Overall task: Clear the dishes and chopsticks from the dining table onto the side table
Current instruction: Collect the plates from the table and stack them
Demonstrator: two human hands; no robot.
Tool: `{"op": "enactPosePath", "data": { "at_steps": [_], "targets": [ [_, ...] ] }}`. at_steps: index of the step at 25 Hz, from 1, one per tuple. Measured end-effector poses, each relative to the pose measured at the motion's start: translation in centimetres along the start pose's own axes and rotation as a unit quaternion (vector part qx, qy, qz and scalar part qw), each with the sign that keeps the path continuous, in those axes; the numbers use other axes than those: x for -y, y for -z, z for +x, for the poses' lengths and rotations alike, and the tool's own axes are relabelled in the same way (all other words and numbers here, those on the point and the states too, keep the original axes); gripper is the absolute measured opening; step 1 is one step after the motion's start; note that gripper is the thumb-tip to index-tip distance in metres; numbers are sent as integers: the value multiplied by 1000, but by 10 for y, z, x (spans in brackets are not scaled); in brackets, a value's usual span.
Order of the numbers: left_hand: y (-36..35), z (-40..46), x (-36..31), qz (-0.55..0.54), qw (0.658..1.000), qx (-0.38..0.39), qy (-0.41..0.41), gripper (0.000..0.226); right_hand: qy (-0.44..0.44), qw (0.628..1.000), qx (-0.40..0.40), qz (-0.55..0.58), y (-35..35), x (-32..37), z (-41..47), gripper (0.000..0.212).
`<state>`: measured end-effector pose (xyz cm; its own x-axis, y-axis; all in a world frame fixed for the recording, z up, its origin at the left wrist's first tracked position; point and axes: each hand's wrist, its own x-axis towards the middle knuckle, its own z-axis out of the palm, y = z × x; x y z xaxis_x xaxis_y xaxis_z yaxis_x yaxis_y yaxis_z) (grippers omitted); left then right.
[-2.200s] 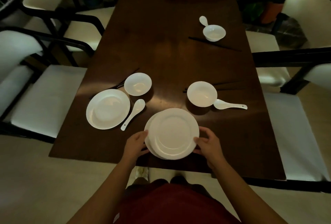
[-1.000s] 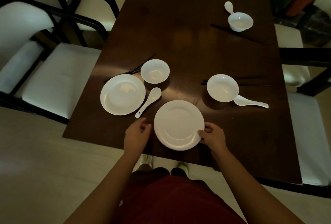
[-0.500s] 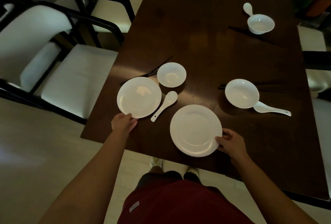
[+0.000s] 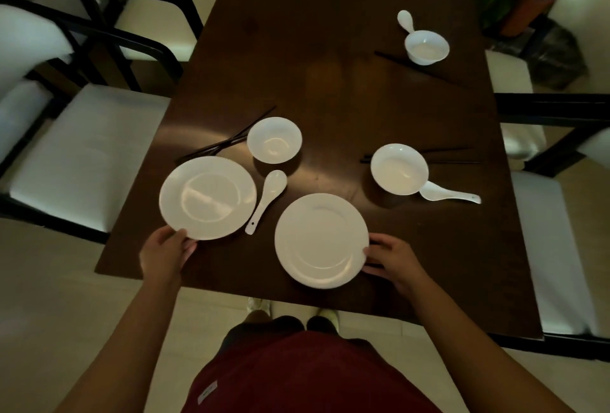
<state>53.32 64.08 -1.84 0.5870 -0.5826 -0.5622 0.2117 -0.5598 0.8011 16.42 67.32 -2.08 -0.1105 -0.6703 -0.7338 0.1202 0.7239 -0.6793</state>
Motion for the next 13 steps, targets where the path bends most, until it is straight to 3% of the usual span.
{"op": "enactPosePath", "data": {
  "at_steps": [7, 13],
  "targets": [
    [32, -40, 9, -41, 996, -6, -73, 34, 1, 1000, 20, 11, 2, -1, 2, 33],
    [2, -69, -10, 17, 990, 113, -79, 31, 6, 1000, 26, 12, 2, 1, -1, 36]
  ]
}}
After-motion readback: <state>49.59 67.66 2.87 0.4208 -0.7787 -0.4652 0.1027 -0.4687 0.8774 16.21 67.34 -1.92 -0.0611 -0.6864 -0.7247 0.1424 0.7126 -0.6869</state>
